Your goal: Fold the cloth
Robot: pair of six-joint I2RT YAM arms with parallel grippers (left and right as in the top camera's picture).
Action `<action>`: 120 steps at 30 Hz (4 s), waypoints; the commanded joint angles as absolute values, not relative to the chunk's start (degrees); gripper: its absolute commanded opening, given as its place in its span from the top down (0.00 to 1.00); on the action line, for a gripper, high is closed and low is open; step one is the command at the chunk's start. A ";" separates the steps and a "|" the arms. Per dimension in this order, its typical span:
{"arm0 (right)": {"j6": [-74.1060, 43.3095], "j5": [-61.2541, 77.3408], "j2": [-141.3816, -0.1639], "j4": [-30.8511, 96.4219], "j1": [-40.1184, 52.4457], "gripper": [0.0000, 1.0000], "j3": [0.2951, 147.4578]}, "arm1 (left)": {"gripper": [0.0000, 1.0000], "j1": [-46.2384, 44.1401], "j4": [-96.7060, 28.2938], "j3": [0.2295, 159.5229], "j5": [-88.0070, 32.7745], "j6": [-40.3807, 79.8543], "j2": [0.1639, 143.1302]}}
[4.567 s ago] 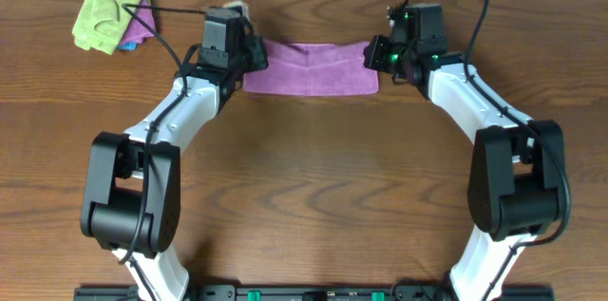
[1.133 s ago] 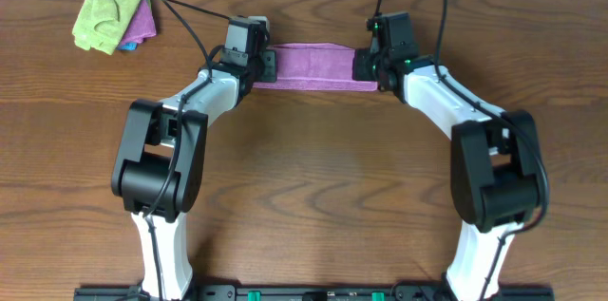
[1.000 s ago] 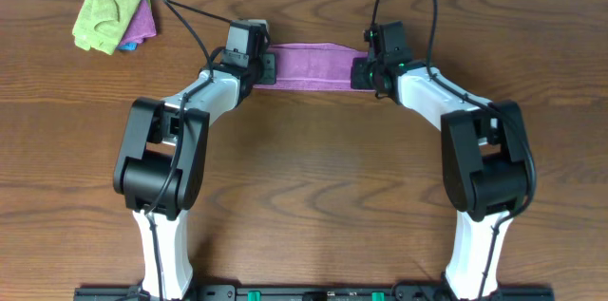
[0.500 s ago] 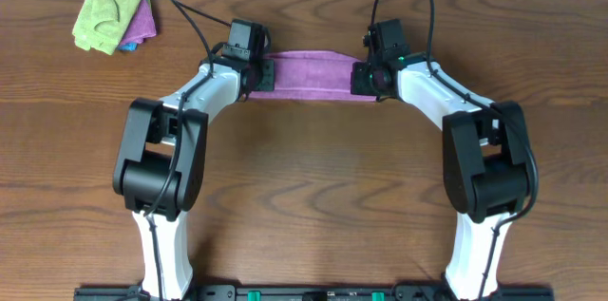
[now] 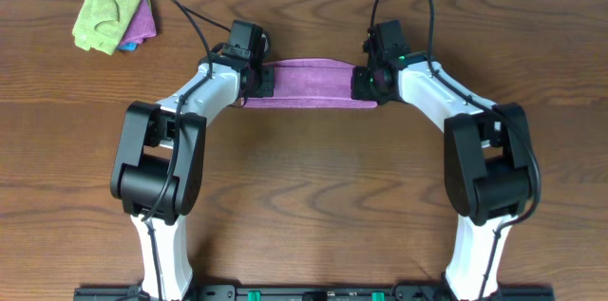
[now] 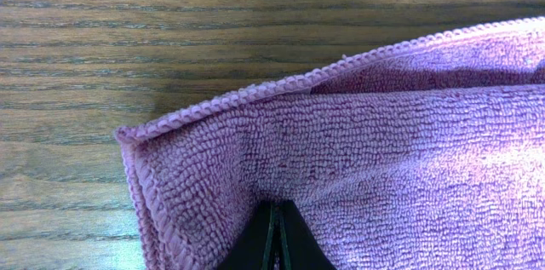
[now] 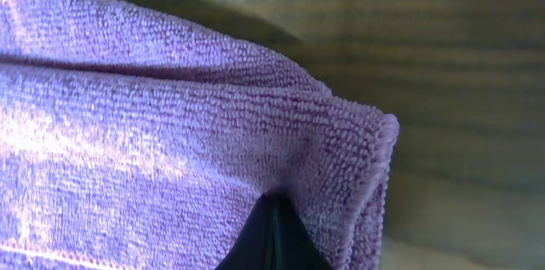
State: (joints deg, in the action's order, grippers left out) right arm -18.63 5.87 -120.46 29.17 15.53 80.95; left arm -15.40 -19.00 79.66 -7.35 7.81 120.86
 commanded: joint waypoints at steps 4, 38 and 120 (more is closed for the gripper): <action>-18.06 7.31 -110.87 30.76 15.46 0.64 79.83 | 0.94 -15.16 -19.62 77.49 -5.78 7.35 121.56; -8.43 52.71 -126.06 23.16 -0.49 0.16 75.83 | 0.94 -16.23 -19.40 77.49 -5.78 9.23 121.56; -8.91 12.01 -120.16 36.75 25.30 0.99 90.72 | 0.94 -24.69 -45.15 77.47 -0.43 13.28 72.79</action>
